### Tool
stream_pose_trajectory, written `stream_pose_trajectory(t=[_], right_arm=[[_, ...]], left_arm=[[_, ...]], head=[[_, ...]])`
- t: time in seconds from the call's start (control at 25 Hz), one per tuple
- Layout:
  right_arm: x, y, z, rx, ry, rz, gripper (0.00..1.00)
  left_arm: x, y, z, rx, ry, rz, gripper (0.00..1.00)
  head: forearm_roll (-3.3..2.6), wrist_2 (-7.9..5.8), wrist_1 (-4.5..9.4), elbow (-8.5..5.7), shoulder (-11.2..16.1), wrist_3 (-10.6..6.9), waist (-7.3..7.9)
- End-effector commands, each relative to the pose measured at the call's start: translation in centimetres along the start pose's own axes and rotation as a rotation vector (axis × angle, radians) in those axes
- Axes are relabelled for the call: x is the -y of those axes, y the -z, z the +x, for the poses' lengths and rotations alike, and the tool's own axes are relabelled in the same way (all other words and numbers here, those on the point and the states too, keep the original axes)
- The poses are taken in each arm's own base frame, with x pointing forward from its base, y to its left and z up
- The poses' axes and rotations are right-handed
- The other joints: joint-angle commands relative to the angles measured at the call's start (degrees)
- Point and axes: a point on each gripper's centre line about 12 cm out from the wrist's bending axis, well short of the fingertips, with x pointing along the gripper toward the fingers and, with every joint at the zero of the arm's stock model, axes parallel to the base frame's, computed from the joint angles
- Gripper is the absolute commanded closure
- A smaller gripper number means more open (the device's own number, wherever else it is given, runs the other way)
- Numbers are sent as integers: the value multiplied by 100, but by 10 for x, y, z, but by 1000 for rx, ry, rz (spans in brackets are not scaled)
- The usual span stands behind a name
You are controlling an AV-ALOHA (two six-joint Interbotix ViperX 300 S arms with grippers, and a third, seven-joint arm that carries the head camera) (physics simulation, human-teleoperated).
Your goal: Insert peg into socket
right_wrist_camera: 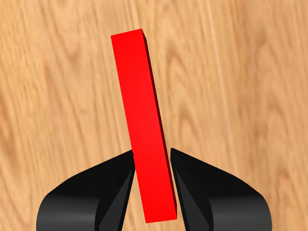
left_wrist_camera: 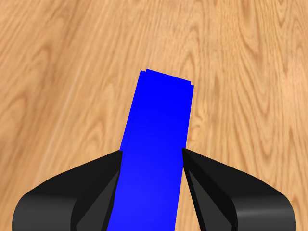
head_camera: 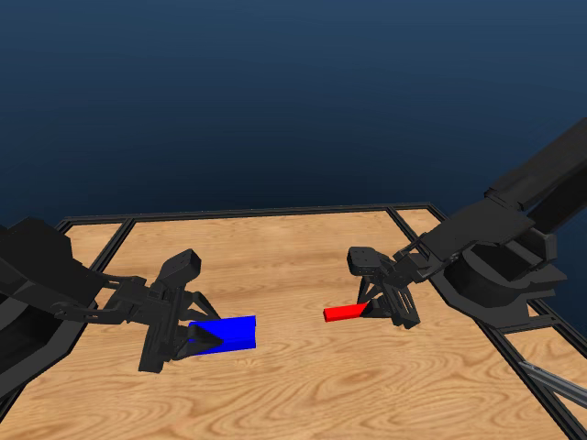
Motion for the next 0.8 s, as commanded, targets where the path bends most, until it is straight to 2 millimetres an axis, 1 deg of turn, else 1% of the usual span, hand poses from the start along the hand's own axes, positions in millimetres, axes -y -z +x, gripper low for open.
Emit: stream_pose_trajectory(t=[0.04, 0.08, 0.12, 0.16, 0.2, 0.24, 0.28, 0.36, 0.4, 0.44, 0.48, 0.52, 0.56, 0.64, 0.68, 0.72, 0.76, 0.8], right_arm=[[-18, -26, -22, -1, 61, -42, 100], [-22, -29, -28, -4, 92, -42, 100], [-19, -25, -25, -42, 142, -56, 100], [-24, -37, -34, -8, 140, -60, 100], [-30, -40, -40, -2, 164, -53, 100], [-29, -44, -41, -2, 174, -71, 100], [-31, -49, -45, 7, 188, -72, 100], [-35, -51, -47, -1, 243, -71, 100], [-40, -62, -54, 28, 221, -75, 100], [-42, -63, -54, 20, 248, -66, 100], [-41, -64, -52, 16, 253, -48, 100], [-48, -68, -53, 21, 247, -59, 100], [-46, -70, -50, 8, 257, -53, 100], [-48, -73, -45, 0, 258, -56, 100], [-48, -73, -38, -17, 264, -57, 100], [-49, -77, -46, 11, 248, -51, 100], [-51, -79, -40, -2, 250, -54, 100], [-54, -81, -40, 0, 243, -58, 100]], left_arm=[[14, 6, 1, -52, 25, -17, 100], [15, 7, 0, -57, 25, -14, 100], [13, 10, 0, -71, 20, -10, 100], [16, 5, -1, -51, 30, -11, 100], [15, 7, -3, -64, 27, -6, 100], [16, 6, -2, -64, 29, 1, 100], [18, 2, -3, -59, 35, 5, 100], [22, -5, -5, -47, 47, 8, 100], [23, -6, -7, -55, 48, 13, 100], [23, -5, -8, -63, 48, 18, 100], [27, -11, -11, -42, 62, 26, 100], [31, -15, -13, -41, 72, 47, 100], [35, -23, -16, -20, 86, 54, 100], [38, -34, -20, 2, 95, 66, 100], [42, -34, -24, -16, 104, 100, 100], [43, -33, -25, -17, 106, 113, 100], [48, -42, -26, -26, 110, 130, 100], [48, -42, -30, -35, 111, 120, 100]], head=[[13, 11, -69, -35, -131, 43, 33], [15, 10, -67, -32, -154, 48, 39], [17, 11, -74, -24, -179, 49, 47], [19, 10, -77, -16, -206, 51, 54], [23, 14, -69, -10, -231, 55, 65], [28, 20, -75, -5, -253, 65, 76], [34, 25, -83, 0, -273, 78, 91], [48, 38, -89, 8, -304, 108, 127], [54, 41, -94, 11, -314, 120, 143], [60, 45, -98, 14, -323, 128, 159], [65, 49, -98, 16, -330, 134, 172], [69, 55, -111, 17, -331, 137, 184], [74, 62, -116, 18, -332, 138, 195], [82, 70, -121, 17, -330, 145, 217], [85, 73, -123, 17, -327, 152, 227], [88, 76, -123, 16, -326, 156, 234], [92, 79, -125, 16, -322, 164, 245], [94, 78, -122, 15, -320, 171, 252]])
